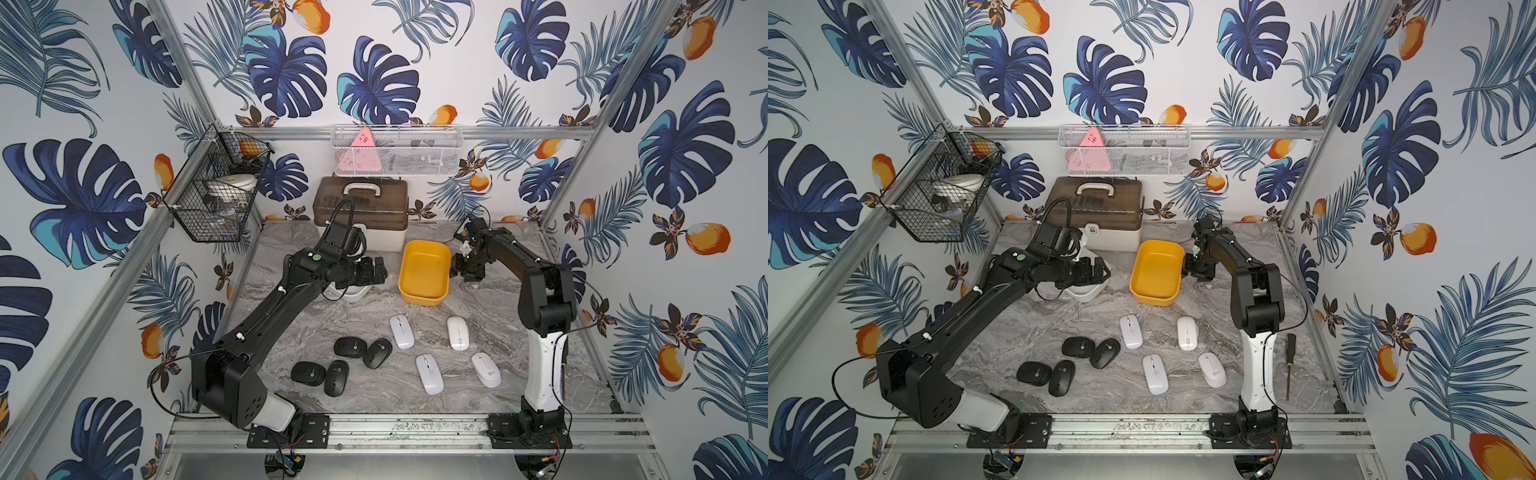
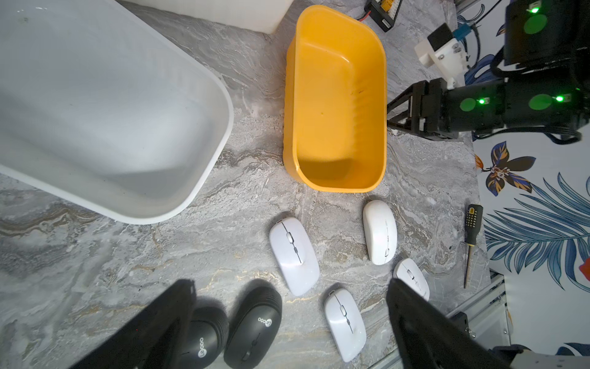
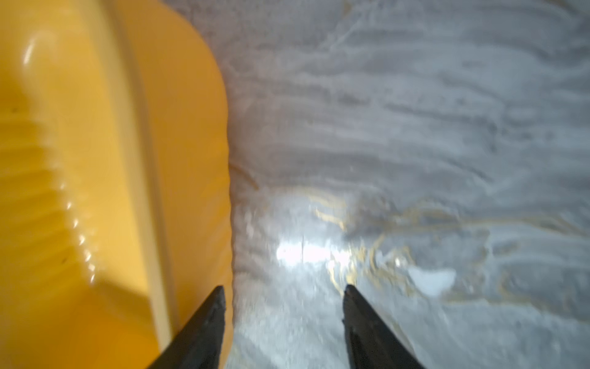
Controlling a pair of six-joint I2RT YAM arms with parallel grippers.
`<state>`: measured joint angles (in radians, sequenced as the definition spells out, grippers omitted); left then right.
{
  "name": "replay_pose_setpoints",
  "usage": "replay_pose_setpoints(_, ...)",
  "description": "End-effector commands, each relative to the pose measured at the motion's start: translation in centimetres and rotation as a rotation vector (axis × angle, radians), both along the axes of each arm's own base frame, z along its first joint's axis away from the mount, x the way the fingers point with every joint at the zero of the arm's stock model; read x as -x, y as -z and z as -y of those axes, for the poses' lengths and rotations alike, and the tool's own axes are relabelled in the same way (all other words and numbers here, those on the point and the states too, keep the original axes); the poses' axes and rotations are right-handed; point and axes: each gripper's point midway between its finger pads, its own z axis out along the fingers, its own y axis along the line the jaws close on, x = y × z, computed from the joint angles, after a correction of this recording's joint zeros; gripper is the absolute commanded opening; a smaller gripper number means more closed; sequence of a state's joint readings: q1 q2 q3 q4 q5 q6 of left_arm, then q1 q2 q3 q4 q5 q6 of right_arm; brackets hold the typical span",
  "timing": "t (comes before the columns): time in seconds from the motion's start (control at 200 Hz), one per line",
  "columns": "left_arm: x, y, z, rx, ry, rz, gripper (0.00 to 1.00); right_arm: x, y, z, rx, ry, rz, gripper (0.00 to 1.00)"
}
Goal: Place the mice by color into the storage box
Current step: Move the storage box to the center of the board, then pick up the mouse from the center of the board.
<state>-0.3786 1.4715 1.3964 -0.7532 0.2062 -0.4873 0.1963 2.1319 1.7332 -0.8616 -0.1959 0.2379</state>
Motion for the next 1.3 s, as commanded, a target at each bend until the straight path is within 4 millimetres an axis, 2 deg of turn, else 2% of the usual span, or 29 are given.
replay_pose_setpoints(0.0,0.5,-0.7,0.6,0.031,0.055,0.032,0.99,2.1,-4.9,-1.5,-0.098,-0.079,0.096,0.78)
replay_pose_setpoints(0.075,1.3,-0.9,0.8,0.044,0.090,0.037,0.99,6.0,-6.9,-2.3,-0.134,-0.124,0.092,0.86)
replay_pose_setpoints(0.12,1.8,-1.0,0.8,0.047,0.106,0.038,0.99,8.8,-7.4,-2.9,-0.152,-0.148,0.060,0.87)
replay_pose_setpoints(0.135,2.0,-0.9,0.8,0.049,0.111,0.035,0.99,9.7,-7.6,-3.2,-0.159,-0.155,0.051,0.91)
replay_pose_setpoints(0.175,2.6,-0.8,0.8,0.053,0.117,0.029,0.99,12.5,-7.7,-4.1,-0.162,-0.184,0.014,0.94)
replay_pose_setpoints(0.3,4.6,0.4,0.3,0.054,0.110,-0.028,0.99,21.1,-6.9,-6.6,-0.111,-0.245,-0.075,0.96)
replay_pose_setpoints(0.34,5.2,0.8,0.1,0.052,0.100,-0.043,0.99,22.8,-6.8,-7.0,-0.085,-0.242,-0.075,0.97)
replay_pose_setpoints(0.35,5.3,0.8,0.0,0.053,0.097,-0.045,0.99,23.5,-6.2,-6.7,-0.071,-0.230,-0.093,0.98)
replay_pose_setpoints(0.375,5.7,1.1,-0.2,0.052,0.091,-0.052,0.99,25.0,-5.8,-7.2,-0.054,-0.250,-0.103,1.00)
replay_pose_setpoints(0.45,6.6,1.6,-0.6,0.047,0.074,-0.064,0.99,27.5,-5.1,-8.0,-0.025,-0.258,-0.115,1.00)
replay_pose_setpoints(0.59,8.4,3.2,-1.3,0.008,0.062,-0.097,0.99,29.8,-3.4,-8.4,0.089,-0.267,-0.145,1.00)
replay_pose_setpoints(0.826,10.4,4.9,-1.9,-0.042,0.059,-0.129,0.99,31.5,-0.8,-10.0,0.220,-0.291,-0.185,1.00)
replay_pose_setpoints(0.991,10.7,5.3,-2.4,-0.058,0.046,-0.138,0.99,31.8,1.2,-9.9,0.257,-0.277,-0.212,1.00)
replay_pose_setpoints(1.296,11.2,6.0,-3.0,-0.077,0.031,-0.149,0.99,31.1,3.5,-11.3,0.277,-0.319,-0.209,0.97)
